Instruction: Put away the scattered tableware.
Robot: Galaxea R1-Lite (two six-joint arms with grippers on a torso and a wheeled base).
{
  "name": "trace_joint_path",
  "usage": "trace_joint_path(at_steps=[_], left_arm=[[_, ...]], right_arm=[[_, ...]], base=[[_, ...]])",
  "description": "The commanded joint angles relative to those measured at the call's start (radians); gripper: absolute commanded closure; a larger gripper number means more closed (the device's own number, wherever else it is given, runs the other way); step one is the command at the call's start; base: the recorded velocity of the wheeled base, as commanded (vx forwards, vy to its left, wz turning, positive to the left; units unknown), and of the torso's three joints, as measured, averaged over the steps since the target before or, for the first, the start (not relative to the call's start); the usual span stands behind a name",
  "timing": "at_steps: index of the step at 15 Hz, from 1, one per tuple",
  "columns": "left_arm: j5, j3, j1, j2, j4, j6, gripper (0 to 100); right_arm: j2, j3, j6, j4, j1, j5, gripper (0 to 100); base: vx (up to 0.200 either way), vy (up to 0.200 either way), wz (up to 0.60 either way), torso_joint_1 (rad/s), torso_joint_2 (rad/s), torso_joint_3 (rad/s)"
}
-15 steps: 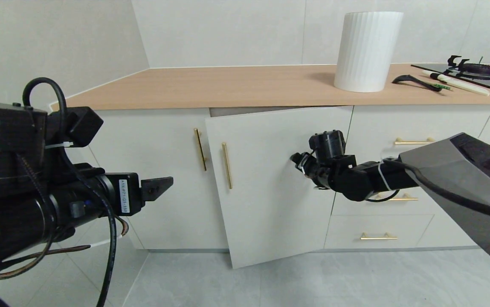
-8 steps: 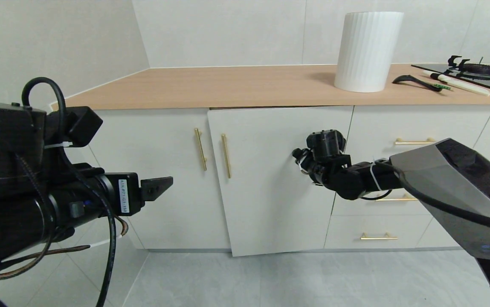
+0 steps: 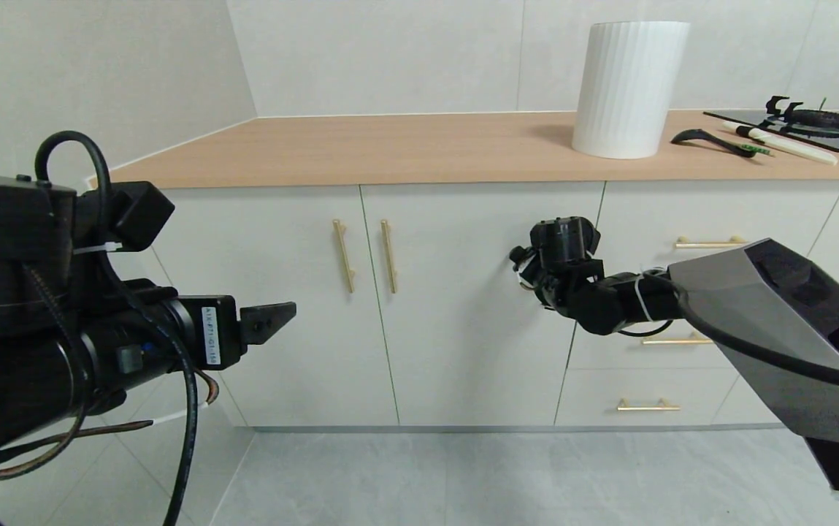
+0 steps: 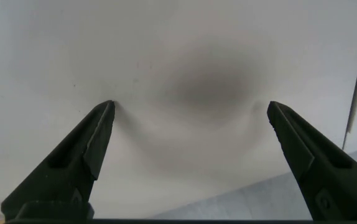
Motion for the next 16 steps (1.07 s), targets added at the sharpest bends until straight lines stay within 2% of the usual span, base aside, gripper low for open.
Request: trace_joint_path(at_steps=[1,3,5,9,12,14,15,16], left_arm=[[0.000,0.001,0.000,0.000,0.000,0.000,0],[0.000,0.000,0.000,0.000,0.000,0.000,0],[0.000,0.001,0.000,-0.001,0.000,0.000,0],[-0.001,0.003,0.000,-0.020,0.000,0.000,0],[-0.001,0.038,-0.001,-0.115,-0.002,0.005,0],[0.003,0.058,-0.001,-0.202,0.000,0.055,0],[0.003,0.072,0.000,-0.225,0.001,0.068,0],[0.002,0.164,0.000,-0.333,0.000,0.114,0]], right_arm=[[-0.002,0.000,0.001,-0.001,-0.008,-0.006,0],[-0.028,0.015,0.001,-0.001,-0.006,-0.007,0],[-0.083,0.089,-0.003,0.001,0.004,0.000,0],[-0.350,0.369,-0.063,-0.009,0.057,0.002,0],[-0.756,0.650,-0.192,-0.009,0.050,-0.004,0],[-1.026,0.837,-0.325,-0.009,0.050,-0.004,0],[-1.086,0.886,-0.365,-0.009,0.050,-0.004,0],[-1.287,1.035,-0.497,-0.009,0.050,-0.006,0]], base=[[0.000,0.000,0.00,0.000,0.00,0.000],[0.000,0.000,0.00,0.000,0.00,0.000],[0.000,0.000,0.00,0.000,0.00,0.000],[0.000,0.000,0.00,0.000,0.00,0.000],[0.000,0.000,0.00,0.000,0.00,0.000],[0.000,0.000,0.00,0.000,0.00,0.000],[0.000,0.000,0.00,0.000,0.00,0.000],[0.000,0.000,0.00,0.000,0.00,0.000]])
